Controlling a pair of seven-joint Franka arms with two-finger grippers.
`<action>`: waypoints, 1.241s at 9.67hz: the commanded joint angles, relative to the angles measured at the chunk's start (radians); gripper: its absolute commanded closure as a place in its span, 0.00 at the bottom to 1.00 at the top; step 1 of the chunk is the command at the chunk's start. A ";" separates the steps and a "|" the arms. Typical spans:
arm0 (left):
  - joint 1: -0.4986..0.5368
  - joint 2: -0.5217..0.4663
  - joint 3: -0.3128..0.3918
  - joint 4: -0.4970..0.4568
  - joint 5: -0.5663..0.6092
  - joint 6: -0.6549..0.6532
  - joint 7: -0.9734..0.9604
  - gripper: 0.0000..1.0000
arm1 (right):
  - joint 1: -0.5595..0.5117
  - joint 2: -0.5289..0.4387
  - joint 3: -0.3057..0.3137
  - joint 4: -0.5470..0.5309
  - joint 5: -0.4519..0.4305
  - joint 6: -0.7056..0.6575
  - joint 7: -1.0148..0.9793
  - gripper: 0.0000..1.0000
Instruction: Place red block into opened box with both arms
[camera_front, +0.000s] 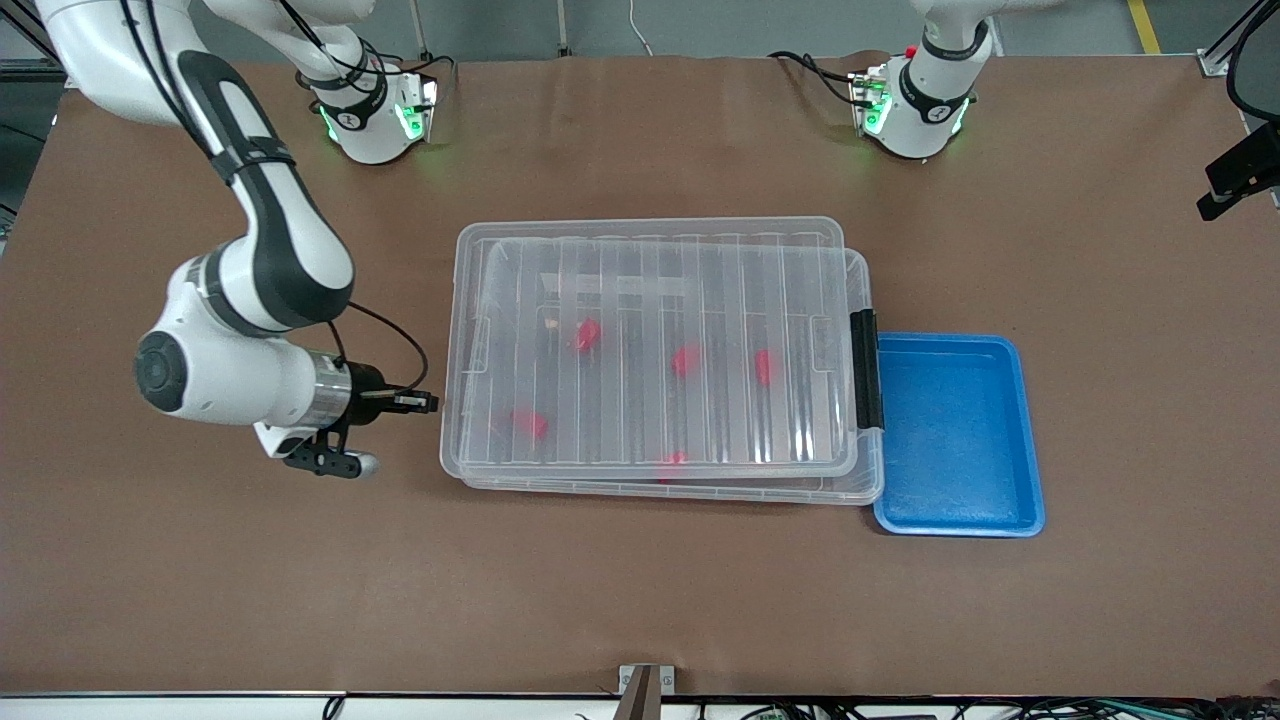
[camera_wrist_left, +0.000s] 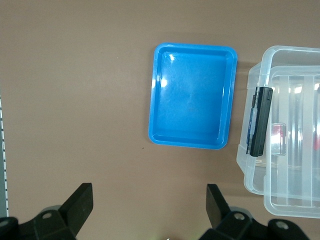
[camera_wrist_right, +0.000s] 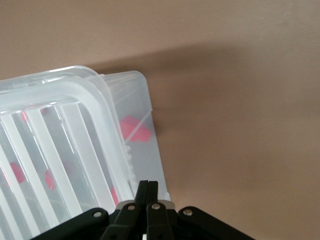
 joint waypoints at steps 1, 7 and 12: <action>0.004 -0.009 0.002 -0.039 -0.014 -0.008 0.023 0.00 | -0.053 -0.063 -0.010 0.065 -0.067 -0.136 0.003 1.00; 0.003 -0.006 0.002 -0.033 -0.011 -0.008 0.022 0.00 | -0.052 -0.425 -0.210 0.062 -0.292 -0.346 -0.027 0.00; -0.014 0.017 -0.030 -0.042 -0.054 0.022 -0.023 0.00 | -0.055 -0.479 -0.311 0.070 -0.274 -0.465 -0.175 0.00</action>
